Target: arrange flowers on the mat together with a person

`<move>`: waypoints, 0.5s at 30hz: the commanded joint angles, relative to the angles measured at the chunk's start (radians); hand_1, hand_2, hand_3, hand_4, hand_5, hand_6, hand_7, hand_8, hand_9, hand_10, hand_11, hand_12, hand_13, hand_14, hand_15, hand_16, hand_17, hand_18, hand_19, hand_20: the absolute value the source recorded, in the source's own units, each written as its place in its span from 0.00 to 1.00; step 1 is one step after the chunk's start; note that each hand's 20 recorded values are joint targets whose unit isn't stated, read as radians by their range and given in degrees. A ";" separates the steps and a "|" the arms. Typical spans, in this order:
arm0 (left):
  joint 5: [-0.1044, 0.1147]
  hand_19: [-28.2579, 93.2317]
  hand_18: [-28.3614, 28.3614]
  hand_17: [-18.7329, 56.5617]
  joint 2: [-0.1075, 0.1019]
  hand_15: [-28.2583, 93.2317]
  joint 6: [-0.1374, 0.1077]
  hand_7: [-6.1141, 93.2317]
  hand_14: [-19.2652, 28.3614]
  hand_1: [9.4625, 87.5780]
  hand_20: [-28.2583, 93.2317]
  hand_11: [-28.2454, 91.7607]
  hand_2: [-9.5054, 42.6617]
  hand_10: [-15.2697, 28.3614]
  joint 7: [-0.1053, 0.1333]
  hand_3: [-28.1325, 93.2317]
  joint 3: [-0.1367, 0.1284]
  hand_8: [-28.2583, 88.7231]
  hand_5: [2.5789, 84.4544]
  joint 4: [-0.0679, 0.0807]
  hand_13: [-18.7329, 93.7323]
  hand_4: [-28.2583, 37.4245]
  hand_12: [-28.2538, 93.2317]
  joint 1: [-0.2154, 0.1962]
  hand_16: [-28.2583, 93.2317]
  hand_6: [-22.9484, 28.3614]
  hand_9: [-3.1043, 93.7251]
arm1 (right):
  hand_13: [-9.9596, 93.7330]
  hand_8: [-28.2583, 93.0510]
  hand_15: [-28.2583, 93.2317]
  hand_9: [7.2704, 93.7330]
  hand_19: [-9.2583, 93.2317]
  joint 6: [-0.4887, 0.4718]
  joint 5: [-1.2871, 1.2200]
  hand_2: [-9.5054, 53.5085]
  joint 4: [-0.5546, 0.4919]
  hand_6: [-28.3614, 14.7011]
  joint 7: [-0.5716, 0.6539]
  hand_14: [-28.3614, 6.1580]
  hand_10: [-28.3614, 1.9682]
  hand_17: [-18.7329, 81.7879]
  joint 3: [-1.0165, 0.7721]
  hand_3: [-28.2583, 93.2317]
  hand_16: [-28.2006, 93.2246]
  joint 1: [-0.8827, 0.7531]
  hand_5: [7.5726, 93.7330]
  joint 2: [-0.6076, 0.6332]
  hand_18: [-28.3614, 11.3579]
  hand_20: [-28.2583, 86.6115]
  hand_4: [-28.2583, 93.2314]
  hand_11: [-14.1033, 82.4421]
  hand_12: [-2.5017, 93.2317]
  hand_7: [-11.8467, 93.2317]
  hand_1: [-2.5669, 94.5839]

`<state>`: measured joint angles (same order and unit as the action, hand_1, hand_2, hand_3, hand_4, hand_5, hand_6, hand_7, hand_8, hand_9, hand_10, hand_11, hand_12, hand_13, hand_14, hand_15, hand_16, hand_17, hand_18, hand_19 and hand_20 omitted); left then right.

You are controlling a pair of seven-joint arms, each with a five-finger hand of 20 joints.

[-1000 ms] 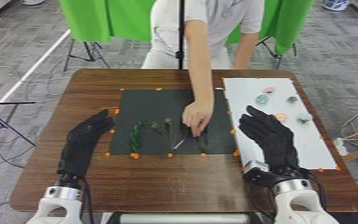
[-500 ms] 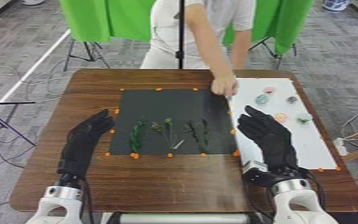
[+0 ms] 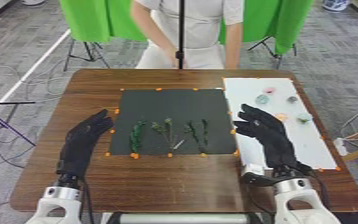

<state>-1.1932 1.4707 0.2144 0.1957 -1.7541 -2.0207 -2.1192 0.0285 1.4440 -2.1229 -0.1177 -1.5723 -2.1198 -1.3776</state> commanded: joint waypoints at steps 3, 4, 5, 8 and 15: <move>-0.003 0.24 0.71 0.29 0.005 0.32 0.000 0.16 0.75 0.19 0.37 0.34 0.06 0.64 -0.014 0.78 -0.001 0.21 0.52 0.001 0.46 0.16 0.38 -0.013 0.29 0.52 0.47 | 0.74 0.14 0.41 0.55 0.71 0.254 0.777 0.00 -0.029 0.63 0.237 0.55 0.47 0.45 0.012 0.83 0.39 0.147 0.47 0.156 0.30 0.62 0.00 0.32 0.22 0.30 0.37; -0.001 0.24 0.71 0.29 0.004 0.32 -0.003 0.16 0.75 0.19 0.37 0.34 0.06 0.64 -0.013 0.78 -0.001 0.21 0.52 0.000 0.46 0.16 0.38 -0.015 0.29 0.52 0.47 | 0.76 0.14 0.43 0.56 0.74 0.217 0.853 0.00 -0.026 0.64 0.267 0.55 0.48 0.46 0.005 0.83 0.40 0.172 0.47 0.177 0.30 0.63 0.00 0.33 0.22 0.31 0.37; 0.001 0.24 0.71 0.29 0.003 0.32 -0.002 0.16 0.75 0.19 0.37 0.34 0.06 0.64 -0.015 0.78 -0.001 0.21 0.52 -0.001 0.46 0.16 0.38 -0.016 0.29 0.52 0.47 | 0.77 0.14 0.44 0.57 0.76 0.200 0.908 0.00 -0.026 0.66 0.300 0.56 0.49 0.47 0.005 0.83 0.41 0.187 0.49 0.200 0.29 0.64 0.00 0.34 0.22 0.31 0.38; -0.002 0.24 0.71 0.29 0.001 0.32 0.001 0.16 0.75 0.19 0.37 0.33 0.06 0.64 -0.013 0.78 0.001 0.21 0.52 -0.001 0.46 0.16 0.38 -0.015 0.29 0.52 0.47 | 0.78 0.14 0.49 0.59 0.80 0.057 0.998 0.00 -0.038 0.68 0.425 0.56 0.48 0.48 0.004 0.83 0.43 0.238 0.51 0.252 0.28 0.66 0.00 0.36 0.24 0.32 0.39; 0.001 0.24 0.71 0.29 -0.007 0.32 -0.009 0.16 0.75 0.19 0.38 0.33 0.06 0.64 -0.010 0.78 -0.002 0.21 0.52 -0.003 0.46 0.16 0.38 -0.014 0.29 0.52 0.47 | 0.82 0.14 0.55 0.64 0.85 -0.199 1.079 0.00 0.027 0.69 0.553 0.57 0.43 0.51 0.058 0.81 0.45 0.361 0.55 0.309 0.24 0.67 0.00 0.36 0.24 0.30 0.43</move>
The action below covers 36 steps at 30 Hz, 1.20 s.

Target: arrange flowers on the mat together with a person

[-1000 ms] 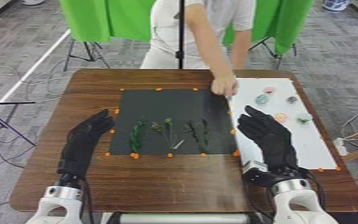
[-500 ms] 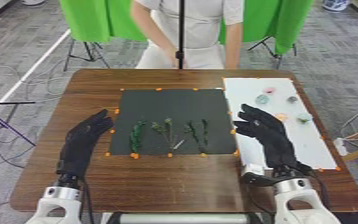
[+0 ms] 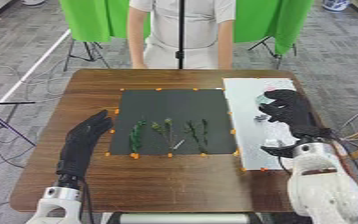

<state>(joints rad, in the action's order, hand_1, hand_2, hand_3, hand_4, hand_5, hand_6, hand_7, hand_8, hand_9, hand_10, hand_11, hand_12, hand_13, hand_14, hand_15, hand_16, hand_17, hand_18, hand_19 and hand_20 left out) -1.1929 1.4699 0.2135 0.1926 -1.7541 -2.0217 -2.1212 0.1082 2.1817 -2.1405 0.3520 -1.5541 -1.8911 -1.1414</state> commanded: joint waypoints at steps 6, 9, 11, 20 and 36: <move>-0.002 0.24 0.71 0.29 -0.003 0.32 0.000 0.16 0.75 0.19 0.38 0.33 0.06 0.64 -0.007 0.78 -0.004 0.21 0.52 0.000 0.46 0.16 0.38 -0.008 0.29 0.52 0.47 | 0.85 0.14 0.57 0.70 0.87 -0.375 0.347 0.00 0.133 0.70 0.094 0.59 0.44 0.53 0.096 0.80 0.46 0.216 0.58 0.089 0.22 0.68 0.00 0.36 0.24 0.28 0.45; -0.001 0.24 0.71 0.29 -0.004 0.32 -0.007 0.16 0.75 0.19 0.38 0.33 0.07 0.64 -0.006 0.78 -0.002 0.21 0.52 -0.001 0.46 0.16 0.38 -0.008 0.29 0.52 0.47 | 0.85 0.15 0.57 0.71 0.88 -0.410 0.362 0.00 0.168 0.70 0.094 0.60 0.45 0.54 0.128 0.81 0.46 0.250 0.58 0.090 0.22 0.68 0.00 0.36 0.24 0.28 0.45; -0.001 0.24 0.71 0.29 -0.005 0.32 -0.007 0.16 0.75 0.19 0.38 0.33 0.06 0.64 -0.004 0.78 -0.003 0.21 0.52 -0.002 0.46 0.16 0.38 -0.011 0.29 0.52 0.47 | 0.86 0.15 0.58 0.72 0.88 -0.441 0.370 0.00 0.195 0.70 0.100 0.60 0.45 0.54 0.150 0.81 0.47 0.276 0.58 0.087 0.22 0.68 0.00 0.36 0.24 0.28 0.45; 0.000 0.24 0.71 0.29 -0.005 0.32 -0.009 0.16 0.74 0.19 0.38 0.33 0.06 0.64 -0.003 0.78 -0.002 0.21 0.52 -0.001 0.46 0.16 0.38 -0.009 0.29 0.52 0.47 | 0.90 0.15 0.61 0.77 0.93 -0.486 0.395 0.00 0.288 0.69 0.127 0.64 0.47 0.58 0.204 0.81 0.49 0.333 0.59 0.074 0.20 0.69 0.00 0.35 0.24 0.26 0.46; 0.002 0.24 0.71 0.29 0.003 0.31 -0.001 0.16 0.75 0.19 0.37 0.33 0.06 0.64 -0.005 0.78 -0.004 0.20 0.52 0.004 0.46 0.16 0.38 -0.006 0.29 0.52 0.47 | 0.93 0.15 0.65 0.80 0.96 -0.355 0.501 0.00 0.397 0.70 0.130 0.71 0.48 0.62 0.248 0.81 0.51 0.279 0.62 0.028 0.19 0.70 0.00 0.36 0.24 0.26 0.50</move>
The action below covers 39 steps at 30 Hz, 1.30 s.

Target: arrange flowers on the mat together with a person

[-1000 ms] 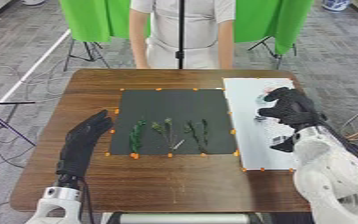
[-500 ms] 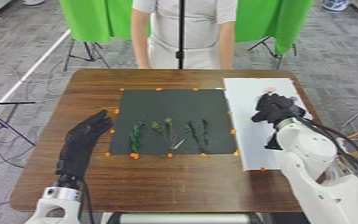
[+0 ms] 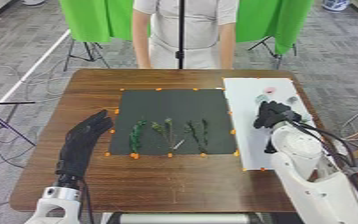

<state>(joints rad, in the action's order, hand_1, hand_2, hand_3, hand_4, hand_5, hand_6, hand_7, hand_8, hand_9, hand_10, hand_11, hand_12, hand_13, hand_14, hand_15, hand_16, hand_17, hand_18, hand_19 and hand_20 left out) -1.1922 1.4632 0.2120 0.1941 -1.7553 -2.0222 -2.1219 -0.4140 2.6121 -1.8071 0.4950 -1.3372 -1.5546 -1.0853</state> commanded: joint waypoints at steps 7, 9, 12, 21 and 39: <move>-0.001 0.24 0.71 0.29 0.013 0.32 0.003 0.16 0.74 0.19 0.37 0.34 0.06 0.64 -0.014 0.78 -0.008 0.21 0.52 0.000 0.46 0.16 0.38 -0.010 0.29 0.52 0.47 | 0.99 0.26 0.68 0.98 1.00 0.326 0.118 0.00 0.134 0.71 -0.062 0.77 0.67 0.68 0.042 0.63 0.54 -0.094 0.84 -0.044 0.19 0.71 0.02 0.23 0.42 0.26 0.71; -0.001 0.24 0.71 0.29 0.012 0.32 -0.001 0.16 0.74 0.19 0.37 0.33 0.06 0.64 -0.013 0.78 -0.012 0.21 0.52 -0.004 0.46 0.16 0.38 -0.014 0.29 0.51 0.47 | 1.00 0.28 0.70 1.00 1.00 0.348 0.115 0.00 0.126 0.70 -0.062 0.78 0.67 0.70 0.041 0.65 0.53 -0.092 0.89 -0.034 0.20 0.73 0.02 0.25 0.42 0.26 0.72; 0.001 0.24 0.71 0.29 0.009 0.32 -0.013 0.16 0.74 0.19 0.37 0.33 0.06 0.64 -0.013 0.78 -0.024 0.21 0.52 -0.011 0.46 0.16 0.38 -0.022 0.29 0.51 0.47 | 1.00 0.29 0.73 1.00 1.00 0.359 0.079 0.00 0.052 0.70 -0.046 0.79 0.67 0.72 0.038 0.68 0.51 -0.062 0.92 0.003 0.20 0.75 0.02 0.30 0.41 0.26 0.72; 0.080 0.24 0.72 0.29 -0.011 0.32 -0.140 0.16 0.75 0.19 0.38 0.34 0.07 0.64 0.043 0.78 -0.081 0.21 0.52 -0.037 0.46 0.16 0.38 -0.078 0.29 0.52 0.47 | 1.00 0.29 0.77 1.00 1.00 0.267 -0.125 0.00 -0.161 0.71 -0.119 0.83 0.67 0.73 0.154 0.70 0.51 0.266 0.93 0.041 0.21 0.79 0.01 0.32 0.40 0.26 0.70; 0.162 0.24 0.70 0.31 -0.030 0.31 -0.225 0.19 0.70 0.18 0.38 0.32 0.06 0.57 0.096 0.81 -0.058 0.20 0.50 0.016 0.46 0.11 0.38 -0.033 0.28 0.46 0.47 | 1.00 0.29 0.81 1.00 1.00 0.130 0.032 0.00 0.323 0.75 -0.439 0.88 0.71 0.75 0.606 0.86 0.48 0.513 0.97 -0.511 0.24 0.81 0.00 0.39 0.37 0.26 0.53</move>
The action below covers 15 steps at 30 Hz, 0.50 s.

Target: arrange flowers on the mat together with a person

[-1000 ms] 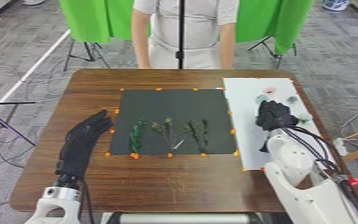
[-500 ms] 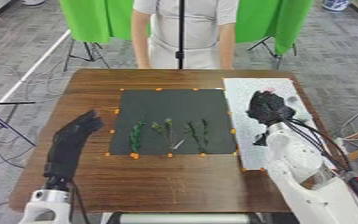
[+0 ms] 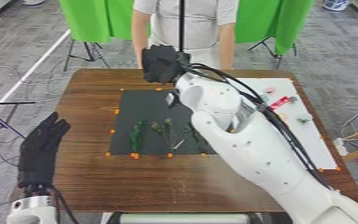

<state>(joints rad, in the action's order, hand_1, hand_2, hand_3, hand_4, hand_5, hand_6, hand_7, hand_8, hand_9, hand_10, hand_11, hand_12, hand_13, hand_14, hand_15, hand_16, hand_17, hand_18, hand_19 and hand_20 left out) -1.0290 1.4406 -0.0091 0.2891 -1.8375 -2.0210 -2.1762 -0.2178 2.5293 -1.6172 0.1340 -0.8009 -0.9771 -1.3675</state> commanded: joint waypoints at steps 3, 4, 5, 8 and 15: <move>0.000 0.24 0.70 0.30 -0.014 0.31 -0.002 0.21 0.68 0.17 0.38 0.31 0.05 0.51 -0.001 0.82 0.034 0.19 0.47 0.019 0.46 0.10 0.39 0.032 0.28 0.41 0.47 | 1.00 0.29 0.82 1.00 1.00 -0.088 0.170 0.00 0.178 0.75 -0.101 0.87 0.68 0.76 0.065 0.95 0.46 -0.090 0.99 -0.267 0.23 0.81 0.00 0.42 0.35 0.27 0.46; -0.002 0.24 0.70 0.30 -0.016 0.31 -0.002 0.21 0.67 0.17 0.38 0.31 0.04 0.48 -0.002 0.82 0.036 0.19 0.46 0.018 0.45 0.09 0.39 0.031 0.28 0.39 0.47 | 1.00 0.29 0.82 1.00 1.00 -0.100 0.199 0.00 0.190 0.74 -0.114 0.87 0.67 0.76 0.057 0.97 0.46 -0.102 1.00 -0.283 0.23 0.81 0.00 0.42 0.35 0.27 0.45; -0.002 0.24 0.70 0.30 -0.017 0.31 -0.001 0.23 0.65 0.17 0.38 0.31 0.04 0.44 0.000 0.82 0.036 0.18 0.45 0.017 0.45 0.08 0.39 0.032 0.28 0.36 0.47 | 1.00 0.29 0.83 1.00 1.00 -0.105 0.216 0.00 0.200 0.73 -0.120 0.86 0.64 0.76 0.054 0.99 0.45 -0.107 1.00 -0.291 0.23 0.81 0.00 0.43 0.35 0.29 0.43; -0.002 0.24 0.70 0.30 -0.023 0.31 -0.001 0.26 0.60 0.17 0.38 0.31 0.02 0.34 -0.001 0.83 0.038 0.17 0.43 0.016 0.45 0.07 0.40 0.035 0.28 0.31 0.47 | 1.00 0.28 0.83 1.00 1.00 -0.126 0.248 0.00 0.222 0.70 -0.129 0.83 0.58 0.76 0.042 1.00 0.45 -0.115 1.00 -0.313 0.21 0.81 0.01 0.44 0.34 0.31 0.44; -0.004 0.24 0.69 0.30 -0.019 0.31 0.007 0.27 0.58 0.17 0.37 0.31 0.02 0.31 -0.007 0.82 0.039 0.16 0.43 0.018 0.44 0.06 0.40 0.033 0.28 0.31 0.46 | 1.00 0.28 0.82 1.00 1.00 -0.133 0.291 0.00 0.236 0.67 -0.134 0.80 0.55 0.75 0.039 1.00 0.46 -0.120 0.98 -0.317 0.20 0.81 0.00 0.37 0.36 0.26 0.47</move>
<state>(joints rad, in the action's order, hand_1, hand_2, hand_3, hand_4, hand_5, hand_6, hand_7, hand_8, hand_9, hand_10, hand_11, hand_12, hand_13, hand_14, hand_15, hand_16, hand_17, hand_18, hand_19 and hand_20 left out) -1.0291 1.4176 -0.0083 0.2899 -1.8021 -2.0097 -2.1378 -0.3313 2.7839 -1.3854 0.0088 -0.7674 -1.0991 -1.6754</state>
